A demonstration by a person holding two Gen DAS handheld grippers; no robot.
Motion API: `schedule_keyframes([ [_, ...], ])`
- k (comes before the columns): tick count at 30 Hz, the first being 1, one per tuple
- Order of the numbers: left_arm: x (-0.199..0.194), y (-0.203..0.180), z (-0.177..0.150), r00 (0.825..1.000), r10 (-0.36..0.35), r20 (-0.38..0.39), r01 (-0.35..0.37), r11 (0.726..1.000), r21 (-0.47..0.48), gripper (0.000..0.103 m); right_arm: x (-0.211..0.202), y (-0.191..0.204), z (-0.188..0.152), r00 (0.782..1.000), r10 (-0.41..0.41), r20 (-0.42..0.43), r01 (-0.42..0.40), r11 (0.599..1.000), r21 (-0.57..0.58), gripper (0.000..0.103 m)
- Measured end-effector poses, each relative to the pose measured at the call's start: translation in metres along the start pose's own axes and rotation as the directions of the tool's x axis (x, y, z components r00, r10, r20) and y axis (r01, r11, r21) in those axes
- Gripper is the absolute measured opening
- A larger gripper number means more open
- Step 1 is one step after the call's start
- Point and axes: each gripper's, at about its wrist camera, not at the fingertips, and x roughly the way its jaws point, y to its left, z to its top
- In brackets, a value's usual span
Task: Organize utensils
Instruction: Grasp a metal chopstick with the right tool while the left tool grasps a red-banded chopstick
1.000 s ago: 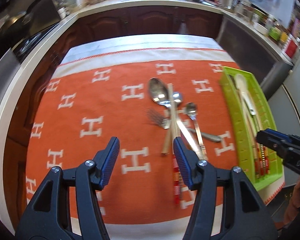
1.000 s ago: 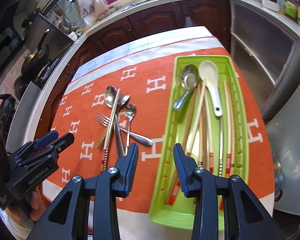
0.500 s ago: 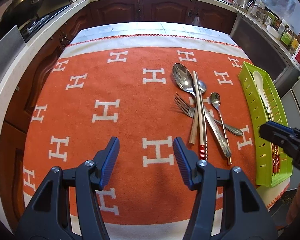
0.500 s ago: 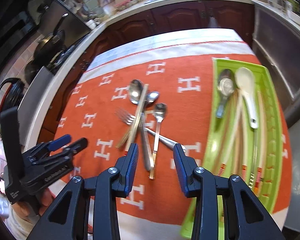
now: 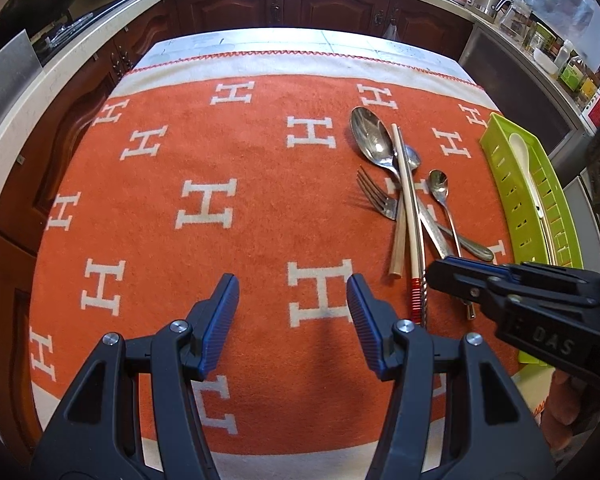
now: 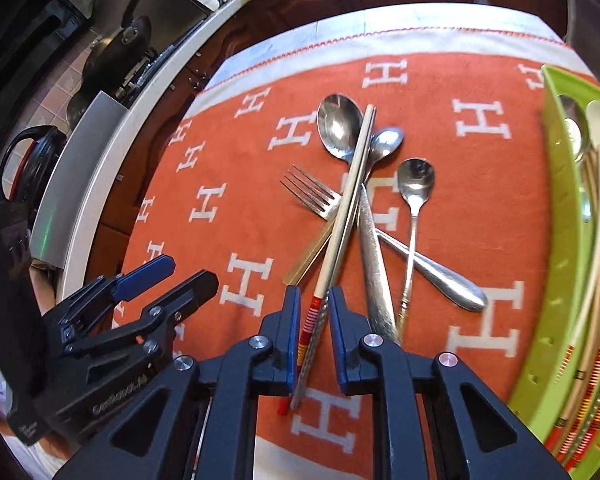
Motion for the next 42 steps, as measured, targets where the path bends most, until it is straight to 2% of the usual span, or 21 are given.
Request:
schedule_keyframes([
  [10,0.010,0.013,0.001,1.000,-0.023,-0.010,0.023,0.999,-0.028,0.053,0.030,-0.016,0.014,0.999,0.002,-0.034,0.000,0.998,0.066,0.016],
  [12,0.011,0.014,0.002,1.000,-0.025,-0.013,0.025,0.999,-0.030,0.053,0.032,-0.018,0.016,0.999,0.016,-0.030,-0.014,0.998,0.069,0.013],
  [15,0.013,0.014,0.002,1.000,-0.028,-0.014,0.028,0.999,-0.029,0.053,0.033,-0.019,0.017,0.999,0.023,-0.023,-0.021,0.997,0.077,0.007],
  [23,0.009,0.002,0.005,0.998,-0.062,-0.005,0.062,0.998,-0.001,0.053,0.017,-0.015,0.012,1.000,0.013,0.018,-0.014,0.997,0.071,0.006],
  [30,-0.005,-0.026,0.006,0.988,-0.151,0.028,0.148,0.986,0.078,0.053,-0.018,-0.025,0.009,0.995,0.031,0.094,-0.040,0.994,0.098,0.006],
  [35,-0.010,-0.042,0.012,0.956,-0.293,0.032,0.289,0.952,0.098,0.053,-0.044,-0.039,0.005,0.990,0.029,0.142,-0.046,0.992,0.118,0.006],
  [37,-0.006,-0.049,0.015,0.945,-0.327,0.022,0.323,0.941,0.100,0.050,-0.052,-0.045,0.002,0.987,0.029,0.156,-0.050,0.990,0.133,0.006],
  [39,0.001,-0.056,0.016,0.945,-0.327,0.004,0.325,0.940,0.102,0.037,-0.059,-0.052,-0.001,0.986,0.028,0.166,-0.053,0.988,0.146,0.006],
  [42,0.014,-0.061,0.016,0.943,-0.329,-0.041,0.331,0.939,0.092,0.028,-0.066,-0.062,-0.006,0.984,0.028,0.175,-0.056,0.986,0.158,0.006],
])
